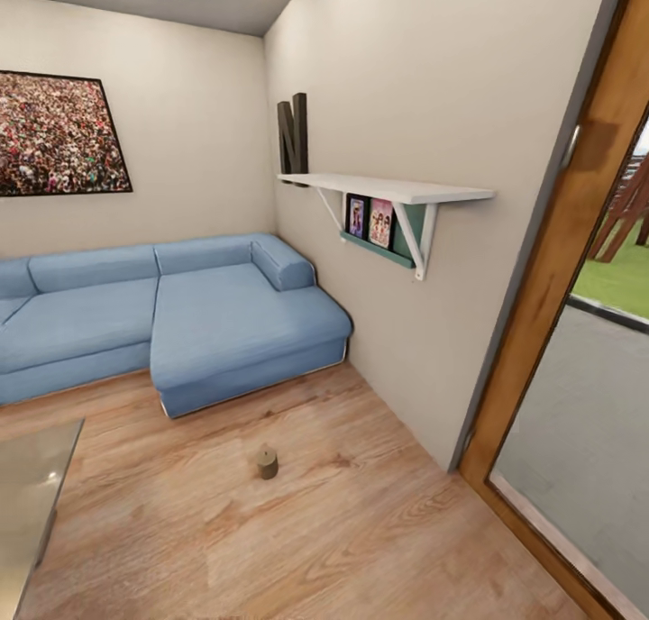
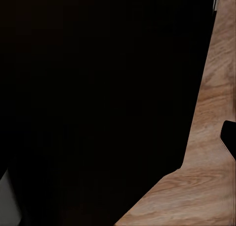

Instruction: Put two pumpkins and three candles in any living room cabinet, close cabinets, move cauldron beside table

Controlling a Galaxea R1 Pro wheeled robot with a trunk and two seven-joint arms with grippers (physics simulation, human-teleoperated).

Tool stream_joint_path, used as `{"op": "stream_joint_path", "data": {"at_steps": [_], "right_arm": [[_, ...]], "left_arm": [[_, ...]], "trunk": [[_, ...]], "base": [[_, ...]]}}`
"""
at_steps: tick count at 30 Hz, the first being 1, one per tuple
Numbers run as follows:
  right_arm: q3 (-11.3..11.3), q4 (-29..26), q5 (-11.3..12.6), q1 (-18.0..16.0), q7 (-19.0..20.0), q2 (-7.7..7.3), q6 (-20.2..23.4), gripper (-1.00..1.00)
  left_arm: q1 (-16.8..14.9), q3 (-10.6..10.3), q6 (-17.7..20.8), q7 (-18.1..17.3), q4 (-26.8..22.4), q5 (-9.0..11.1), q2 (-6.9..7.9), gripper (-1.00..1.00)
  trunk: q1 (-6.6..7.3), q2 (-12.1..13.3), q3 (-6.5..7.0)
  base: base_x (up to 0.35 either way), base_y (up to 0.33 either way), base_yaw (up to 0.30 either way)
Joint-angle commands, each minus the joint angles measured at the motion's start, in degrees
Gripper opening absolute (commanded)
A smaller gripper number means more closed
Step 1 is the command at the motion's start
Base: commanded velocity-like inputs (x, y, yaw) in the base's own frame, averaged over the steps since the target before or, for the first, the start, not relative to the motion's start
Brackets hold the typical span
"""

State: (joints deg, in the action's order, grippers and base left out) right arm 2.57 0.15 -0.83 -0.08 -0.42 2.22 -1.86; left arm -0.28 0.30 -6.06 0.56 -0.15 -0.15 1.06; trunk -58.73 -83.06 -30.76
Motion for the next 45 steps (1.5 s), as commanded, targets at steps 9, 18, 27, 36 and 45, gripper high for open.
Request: {"op": "stream_joint_path", "data": {"at_steps": [9,18,27,36,45], "right_arm": [[0.22,0.25,-0.04,-0.01,-0.05,-0.01,-0.63,1.00],[0.24,0.44,-0.04,0.00,-0.09,0.26,-0.69,1.00],[0.25,0.47,0.01,-0.01,-0.11,0.34,-0.69,1.00],[0.18,0.55,0.16,-0.01,-0.18,0.41,-0.63,1.00],[0.16,0.55,0.44,-0.01,-0.20,0.45,-0.66,1.00]], "left_arm": [[0.01,0.03,-0.34,0.14,0.06,0.17,0.00,1.00],[0.02,0.07,-0.42,0.17,0.06,0.18,0.00,1.00],[0.02,0.05,-0.44,0.16,0.06,0.22,0.00,1.00],[0.02,0.11,-0.39,0.15,0.06,0.19,0.00,1.00],[-0.03,0.31,-0.31,0.23,0.06,0.31,0.02,1.00]], "trunk": [[0.00,-0.02,-0.27],[0.00,-0.02,-0.30],[0.00,-0.02,-0.30],[0.00,-0.02,-0.30],[0.00,-0.02,-0.30]], "base": [[-0.183,-0.044,0.172],[-0.310,-0.080,0.138],[-0.203,-0.053,0.251],[-0.013,-0.003,0.271],[-0.001,0.000,0.276]]}}
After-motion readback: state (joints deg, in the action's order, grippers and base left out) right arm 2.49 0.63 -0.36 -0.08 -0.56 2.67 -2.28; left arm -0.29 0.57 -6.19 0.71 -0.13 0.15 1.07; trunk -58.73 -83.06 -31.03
